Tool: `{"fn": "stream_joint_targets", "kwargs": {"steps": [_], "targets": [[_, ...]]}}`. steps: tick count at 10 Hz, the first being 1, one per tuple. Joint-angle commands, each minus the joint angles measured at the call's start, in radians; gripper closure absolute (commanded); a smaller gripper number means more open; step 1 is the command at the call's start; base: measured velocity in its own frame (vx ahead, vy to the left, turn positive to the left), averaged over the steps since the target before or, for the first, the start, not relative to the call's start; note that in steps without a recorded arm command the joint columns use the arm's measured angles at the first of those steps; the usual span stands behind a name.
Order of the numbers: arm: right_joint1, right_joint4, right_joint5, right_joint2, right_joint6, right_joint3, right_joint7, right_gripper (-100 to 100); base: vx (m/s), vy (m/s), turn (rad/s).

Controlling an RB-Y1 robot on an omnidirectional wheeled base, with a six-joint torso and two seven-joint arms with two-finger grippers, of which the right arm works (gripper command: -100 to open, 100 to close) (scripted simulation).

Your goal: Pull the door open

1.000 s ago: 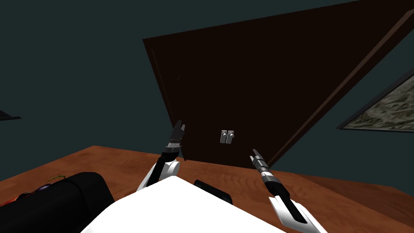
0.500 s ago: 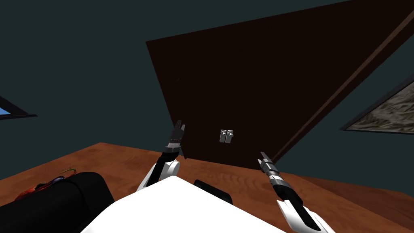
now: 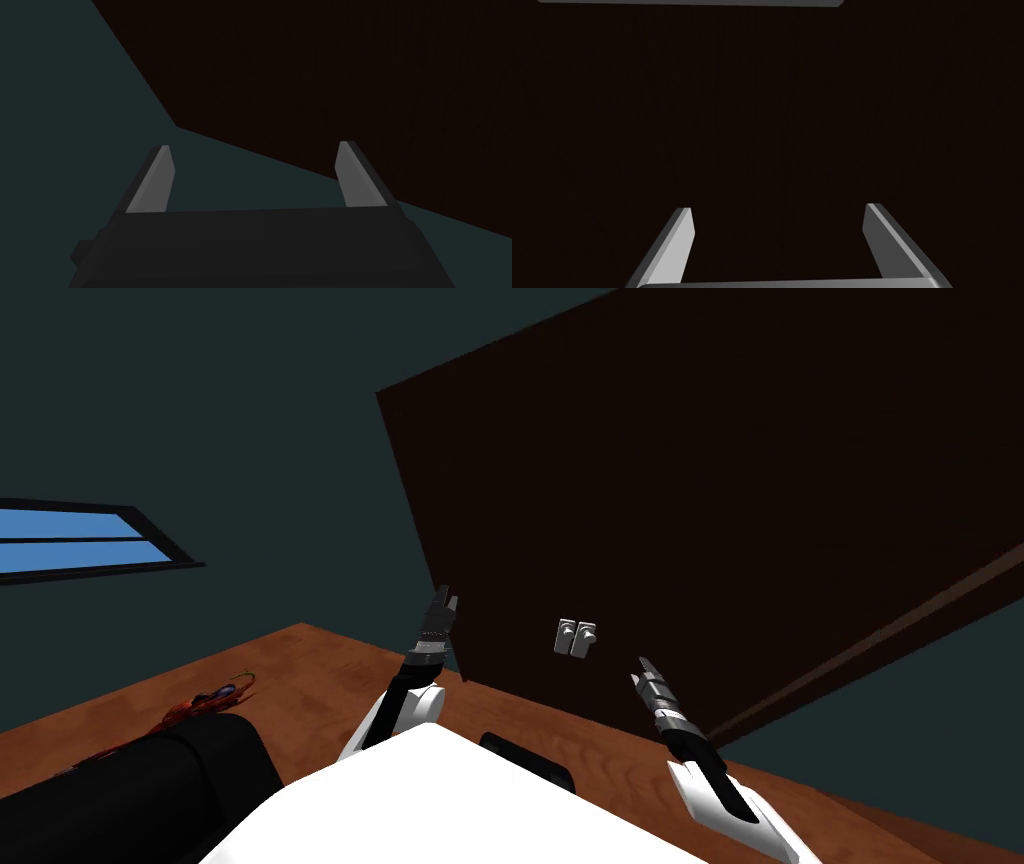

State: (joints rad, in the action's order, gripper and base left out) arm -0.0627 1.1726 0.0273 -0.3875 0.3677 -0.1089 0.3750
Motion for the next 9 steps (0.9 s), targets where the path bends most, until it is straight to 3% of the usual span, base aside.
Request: {"fn": "stream_joint_targets", "kwargs": {"steps": [1, 3, 4, 5, 9], "targets": [[0.021, 0.000, 0.003, 0.020, 0.005, 0.015, -0.004, -100, 0.204, 0.055, 0.171], [0.047, 0.011, 0.008, 0.044, 0.009, 0.042, -0.006, -100, 0.175, 0.126, 0.226], [0.040, 0.003, 0.004, 0.026, 0.011, 0.034, 0.002, -100, 0.076, 0.069, 0.038], [0.040, 0.003, 0.004, 0.026, 0.011, 0.034, 0.002, 100, -0.007, -0.009, -0.036], [0.040, 0.003, 0.004, 0.026, 0.011, 0.034, 0.002, 100, -0.020, -0.019, -0.002]]}}
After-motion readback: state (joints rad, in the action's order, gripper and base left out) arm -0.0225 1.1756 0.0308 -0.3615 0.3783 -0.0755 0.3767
